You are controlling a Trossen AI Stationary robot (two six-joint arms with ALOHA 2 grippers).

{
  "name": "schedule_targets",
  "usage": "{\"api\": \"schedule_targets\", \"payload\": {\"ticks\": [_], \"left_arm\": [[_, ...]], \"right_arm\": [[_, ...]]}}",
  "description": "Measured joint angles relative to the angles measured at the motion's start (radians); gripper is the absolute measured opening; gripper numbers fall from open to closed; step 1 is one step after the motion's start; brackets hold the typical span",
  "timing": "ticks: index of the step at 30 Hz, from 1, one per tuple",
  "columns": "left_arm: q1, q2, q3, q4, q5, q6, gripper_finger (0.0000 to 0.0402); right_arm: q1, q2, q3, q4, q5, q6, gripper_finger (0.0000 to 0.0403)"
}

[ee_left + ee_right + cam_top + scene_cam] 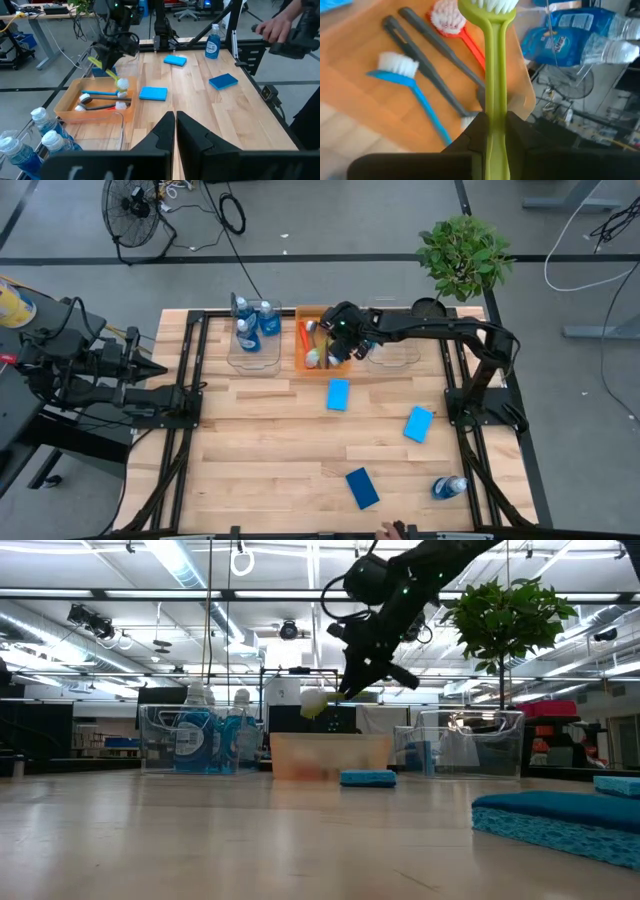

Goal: Pick & Place Kitchen Sink Supplies
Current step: Put the green dish brush into the orange bin

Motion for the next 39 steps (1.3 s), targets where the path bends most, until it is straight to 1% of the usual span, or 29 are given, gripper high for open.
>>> {"api": "schedule_targets", "payload": {"ticks": [2,14,18,24,29,36,39], "left_arm": [[0.000,0.000,0.000,0.000,0.000,0.000,0.0023],[0.000,0.000,0.000,0.000,0.000,0.000,0.0023],[0.000,0.000,0.000,0.000,0.000,0.000,0.0023],[0.000,0.000,0.000,0.000,0.000,0.000,0.0023],[0.000,0.000,0.000,0.000,0.000,0.000,0.0023],[0.000,0.000,0.000,0.000,0.000,0.000,0.0023],[0.000,0.000,0.000,0.000,0.000,0.000,0.0023]], "right_arm": [[-0.014,0.018,0.000,0.036,-0.017,-0.008,0.0039],[-0.074,0.119,0.000,0.184,-0.015,-0.002,0.0039],[-0.073,0.127,0.000,0.221,-0.017,-0.006,0.0039],[-0.073,0.127,0.000,0.222,-0.015,0.002,0.0040],[-0.073,0.127,0.000,0.223,-0.006,0.036,0.0054],[-0.072,0.127,0.000,0.243,-0.005,0.122,0.0089],[-0.071,0.127,0.000,0.242,0.016,0.164,0.0102]]}}
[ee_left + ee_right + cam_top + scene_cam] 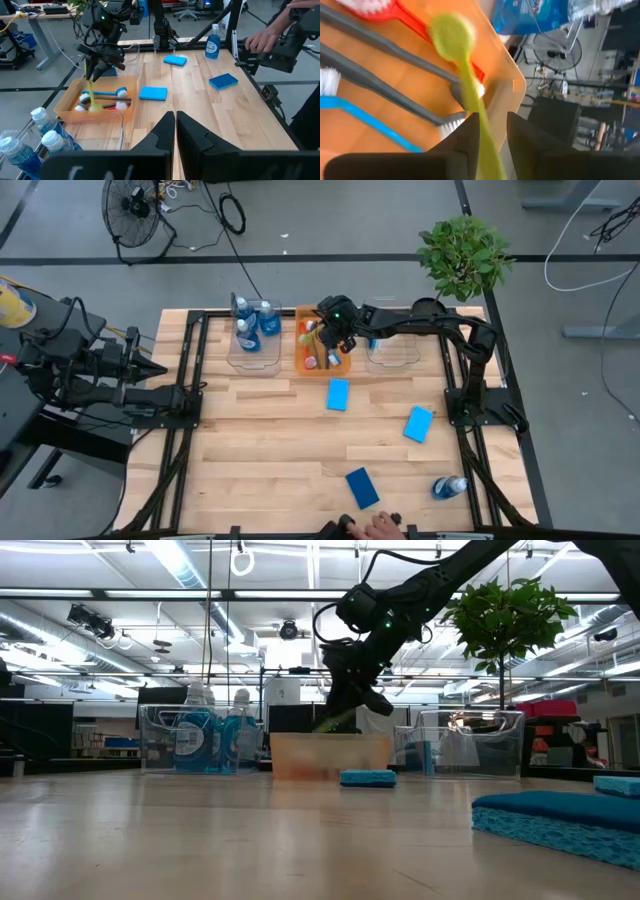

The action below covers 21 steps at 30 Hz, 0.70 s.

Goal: Pick & Place Kitchen Sink Supplies
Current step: Put the green dish brush into the orange bin

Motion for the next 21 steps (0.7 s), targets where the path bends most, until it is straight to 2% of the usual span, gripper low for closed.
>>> {"api": "schedule_targets", "payload": {"ticks": [7,16,21], "left_arm": [[0.000,0.000,0.000,0.000,0.000,0.000,0.0023],[0.000,0.000,0.000,0.000,0.000,0.000,0.0023],[0.000,0.000,0.000,0.000,0.000,0.000,0.0023]], "right_arm": [[0.005,0.000,0.000,0.000,0.019,0.104,0.0126],[0.062,0.000,0.000,-0.001,0.177,0.298,0.0134],[0.106,0.000,0.000,-0.001,0.220,0.313,0.0133]]}}
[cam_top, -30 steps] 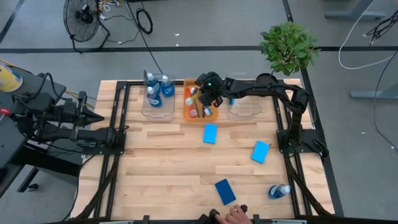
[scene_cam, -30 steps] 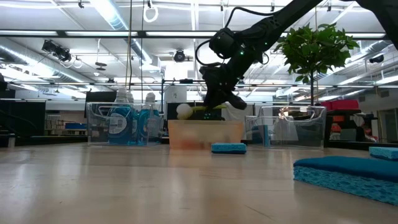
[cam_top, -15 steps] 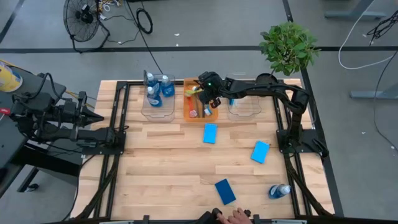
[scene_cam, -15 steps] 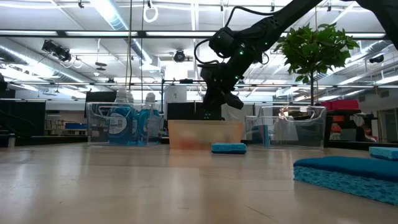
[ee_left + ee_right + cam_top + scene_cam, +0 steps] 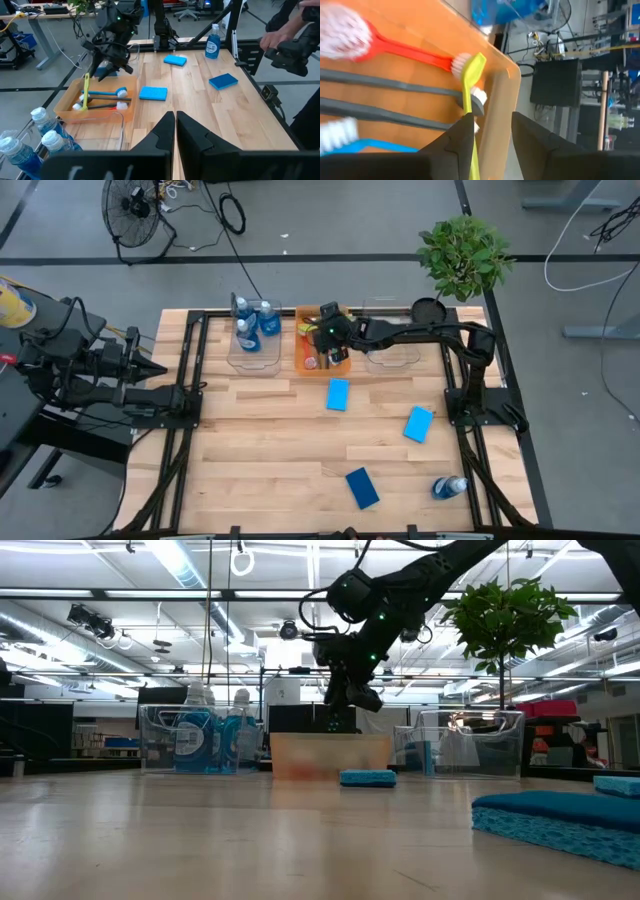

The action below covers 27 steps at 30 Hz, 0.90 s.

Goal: Pick & Place Kitchen Sink Supplies
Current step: Put the green dish brush into the orange bin

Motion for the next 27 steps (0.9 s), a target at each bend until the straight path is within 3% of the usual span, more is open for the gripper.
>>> {"api": "schedule_targets", "payload": {"ticks": [8,11,18,27], "left_arm": [[0.000,0.000,0.000,0.000,0.000,0.000,0.0023],[0.000,0.000,0.000,0.000,0.000,0.000,0.0023],[0.000,0.000,0.000,0.000,0.000,0.000,0.0023],[0.000,0.000,0.000,0.000,0.000,0.000,0.0023]], "right_arm": [[-0.013,-0.003,0.000,-0.005,0.082,0.111,0.0133],[-0.025,-0.004,0.041,-0.103,0.075,0.163,0.0133],[-0.079,-0.004,0.185,-0.303,-0.120,0.354,0.0133],[-0.172,-0.005,0.226,-0.422,-0.428,0.368,0.0133]]}}
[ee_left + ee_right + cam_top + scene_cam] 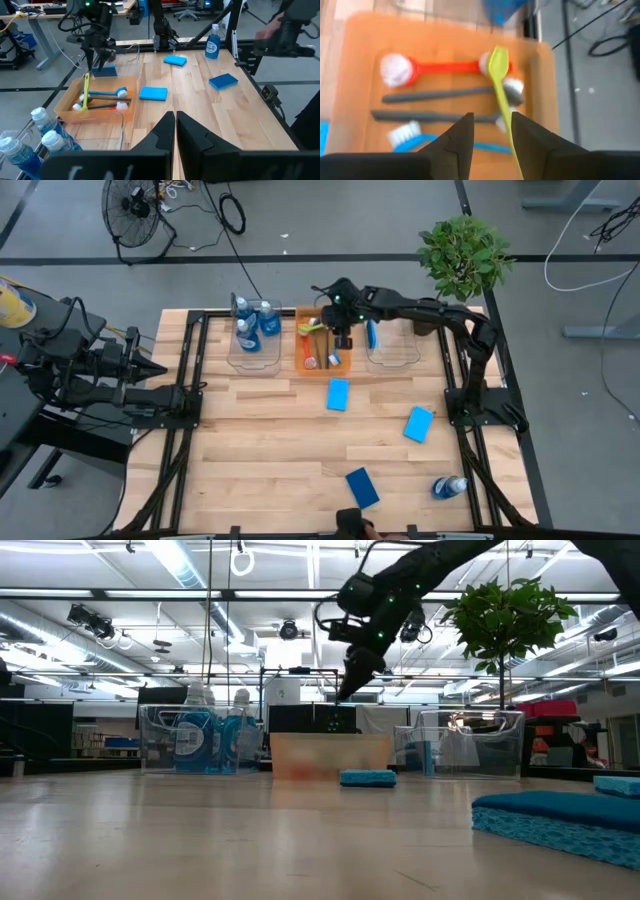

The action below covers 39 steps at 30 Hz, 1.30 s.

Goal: Pick & Place Kitchen Sink Supplies
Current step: Put the green dish brush into the orange bin

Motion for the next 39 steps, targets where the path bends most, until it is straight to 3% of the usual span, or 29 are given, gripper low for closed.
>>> {"api": "schedule_targets", "payload": {"ticks": [4,13,19,30,39], "left_arm": [[0.000,0.000,0.000,0.000,0.000,0.000,0.0023],[0.000,0.000,0.000,0.000,0.000,0.000,0.0023],[0.000,0.000,0.000,0.000,0.000,0.000,0.0023],[0.000,0.000,0.000,0.000,0.000,0.000,0.0023],[0.000,0.000,0.000,0.000,0.000,0.000,0.0023]], "right_arm": [[-0.038,0.000,0.000,-0.031,0.005,-0.028,0.0133],[-0.056,0.044,0.001,-0.040,0.061,-0.262,0.0133],[-0.061,0.115,0.001,0.012,0.162,-0.333,0.0133],[-0.066,0.152,0.000,0.047,0.126,-0.398,0.0133],[-0.063,0.199,0.000,0.088,0.195,-0.395,0.0132]]}}
